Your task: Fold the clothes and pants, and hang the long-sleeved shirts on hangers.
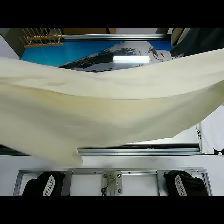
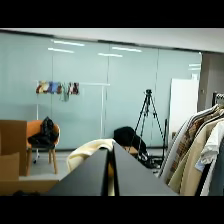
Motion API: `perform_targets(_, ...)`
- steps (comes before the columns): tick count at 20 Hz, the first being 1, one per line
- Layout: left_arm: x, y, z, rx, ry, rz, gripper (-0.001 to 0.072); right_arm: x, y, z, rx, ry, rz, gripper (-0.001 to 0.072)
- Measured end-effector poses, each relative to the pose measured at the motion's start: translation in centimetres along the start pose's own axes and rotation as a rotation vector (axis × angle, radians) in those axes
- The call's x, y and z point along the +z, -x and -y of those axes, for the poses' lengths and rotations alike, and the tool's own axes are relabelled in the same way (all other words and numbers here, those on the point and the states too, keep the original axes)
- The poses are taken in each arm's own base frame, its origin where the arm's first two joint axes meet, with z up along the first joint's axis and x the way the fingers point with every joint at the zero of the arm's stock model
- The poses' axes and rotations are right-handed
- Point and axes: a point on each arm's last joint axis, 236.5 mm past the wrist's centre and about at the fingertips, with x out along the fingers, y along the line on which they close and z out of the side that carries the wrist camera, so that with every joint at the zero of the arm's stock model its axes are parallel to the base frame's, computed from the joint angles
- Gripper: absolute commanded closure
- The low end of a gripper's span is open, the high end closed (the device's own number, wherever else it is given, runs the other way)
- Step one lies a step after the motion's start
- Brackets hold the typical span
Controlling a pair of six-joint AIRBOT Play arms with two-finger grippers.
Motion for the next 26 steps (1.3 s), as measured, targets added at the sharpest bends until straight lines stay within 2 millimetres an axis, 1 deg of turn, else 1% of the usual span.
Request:
perform_targets(2,-1.8,-2.3,-1.6,0.009,0.019,-0.061,0.0701,-0.1,-0.1,0.1,-0.001,-0.004,-0.003,0.0705)
perform_targets(3,-3.4,-3.8,-2.7,0.016,0.035,-0.108,0.0701,-0.2,-0.4,0.3,-0.003,-0.008,-0.010,0.0705)
perform_targets(4,-5.2,-5.2,-3.9,0.024,0.054,-0.159,0.0701,-0.5,-0.9,0.6,-0.006,-0.013,-0.022,0.0705)
perform_targets(6,-9.8,-8.4,-6.8,0.043,0.100,-0.280,0.0701,-2.1,-2.9,1.9,-0.019,-0.036,-0.089,0.0705)
perform_targets(8,-16.1,-11.7,-10.1,0.063,0.167,-0.422,0.0701,-4.7,-5.8,3.8,-0.039,-0.072,-0.186,0.0705)
perform_targets(10,-23.0,-14.3,-12.6,0.076,0.237,-0.555,0.0701,-8.6,-9.8,6.8,-0.068,-0.122,-0.309,0.0705)
perform_targets(11,-27.0,-15.6,-13.7,0.076,0.271,-0.619,0.0701,-10.7,-11.7,8.3,-0.083,-0.144,-0.368,0.0704)
perform_targets(12,-30.8,-16.6,-14.5,0.079,0.302,-0.673,0.0701,-13.2,-13.9,10.0,-0.099,-0.160,-0.427,0.0704)
perform_targets(13,-35.0,-17.7,-15.1,0.079,0.330,-0.729,0.0701,-15.6,-15.8,11.6,-0.114,-0.179,-0.474,0.0704)
perform_targets(15,-42.3,-19.6,-15.5,0.081,0.369,-0.797,0.0701,-20.6,-19.6,14.8,-0.147,-0.212,-0.557,0.0703)
perform_targets(16,-45.3,-20.3,-15.5,0.081,0.383,-0.821,0.0701,-22.9,-21.2,16.2,-0.163,-0.225,-0.583,0.0688)
perform_targets(17,-48.6,-21.0,-15.4,0.081,0.396,-0.850,0.0636,-24.9,-22.6,17.4,-0.178,-0.234,-0.603,0.0554)
perform_targets(18,-51.2,-21.4,-15.2,0.081,0.405,-0.873,0.0280,-26.7,-23.8,18.5,-0.192,-0.247,-0.616,0.0256)
perform_targets(19,-53.6,-21.8,-14.9,0.077,0.412,-0.897,0.0043,-27.9,-24.8,19.4,-0.201,-0.258,-0.620,0.0050)
perform_targets(20,-55.4,-22.0,-14.5,0.070,0.420,-0.921,0.0023,-29.0,-25.6,20.0,-0.208,-0.267,-0.625,0.0053)
perform_targets(22,-57.8,-22.0,-14.0,0.051,0.425,-0.972,0.0023,-29.4,-26.5,20.7,-0.217,-0.269,-0.609,0.0053)
perform_targets(24,-58.7,-21.3,-14.6,0.050,0.409,-1.033,0.0023,-28.4,-26.4,21.3,-0.224,-0.263,-0.585,0.0053)
perform_targets(25,-58.8,-20.5,-15.1,0.062,0.409,-1.068,0.0023,-27.5,-26.1,21.3,-0.224,-0.257,-0.571,0.0053)
perform_targets(26,-59.0,-19.1,-15.9,0.082,0.407,-1.119,0.0023,-26.4,-25.4,21.1,-0.219,-0.246,-0.565,0.0053)
